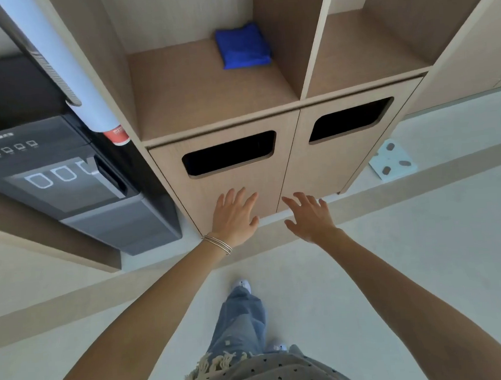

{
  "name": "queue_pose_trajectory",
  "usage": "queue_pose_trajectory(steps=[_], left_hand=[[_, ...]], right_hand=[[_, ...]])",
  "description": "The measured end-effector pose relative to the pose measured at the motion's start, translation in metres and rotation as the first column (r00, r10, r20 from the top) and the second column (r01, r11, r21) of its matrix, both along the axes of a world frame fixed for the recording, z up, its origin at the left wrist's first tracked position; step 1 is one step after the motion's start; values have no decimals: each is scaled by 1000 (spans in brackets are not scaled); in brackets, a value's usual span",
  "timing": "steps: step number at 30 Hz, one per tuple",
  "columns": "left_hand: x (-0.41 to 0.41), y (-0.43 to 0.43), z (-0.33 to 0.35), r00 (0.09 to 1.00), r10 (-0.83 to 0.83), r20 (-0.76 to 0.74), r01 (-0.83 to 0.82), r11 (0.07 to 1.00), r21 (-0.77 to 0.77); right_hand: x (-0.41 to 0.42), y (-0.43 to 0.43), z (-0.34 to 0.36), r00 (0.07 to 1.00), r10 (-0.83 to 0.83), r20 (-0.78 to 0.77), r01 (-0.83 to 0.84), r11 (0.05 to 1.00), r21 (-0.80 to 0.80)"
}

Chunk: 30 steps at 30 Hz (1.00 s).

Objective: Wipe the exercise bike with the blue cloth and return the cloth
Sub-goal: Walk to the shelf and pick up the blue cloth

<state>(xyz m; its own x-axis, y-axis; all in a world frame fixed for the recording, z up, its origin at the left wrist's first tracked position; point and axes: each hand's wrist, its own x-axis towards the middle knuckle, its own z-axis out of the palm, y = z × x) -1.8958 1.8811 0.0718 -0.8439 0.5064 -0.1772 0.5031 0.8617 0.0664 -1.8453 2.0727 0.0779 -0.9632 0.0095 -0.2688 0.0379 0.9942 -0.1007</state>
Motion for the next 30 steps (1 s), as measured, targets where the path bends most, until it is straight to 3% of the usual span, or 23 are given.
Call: queue_pose_trajectory(steps=[14, 30], left_hand=[[-160, 10, 35, 991, -46, -125, 51, 998, 37], [-242, 29, 34, 981, 163, -101, -158, 986, 56]], right_hand=[[-166, 4, 31, 988, -4, -152, 11, 999, 43], [-298, 30, 44, 964, 159, -214, -159, 987, 18]])
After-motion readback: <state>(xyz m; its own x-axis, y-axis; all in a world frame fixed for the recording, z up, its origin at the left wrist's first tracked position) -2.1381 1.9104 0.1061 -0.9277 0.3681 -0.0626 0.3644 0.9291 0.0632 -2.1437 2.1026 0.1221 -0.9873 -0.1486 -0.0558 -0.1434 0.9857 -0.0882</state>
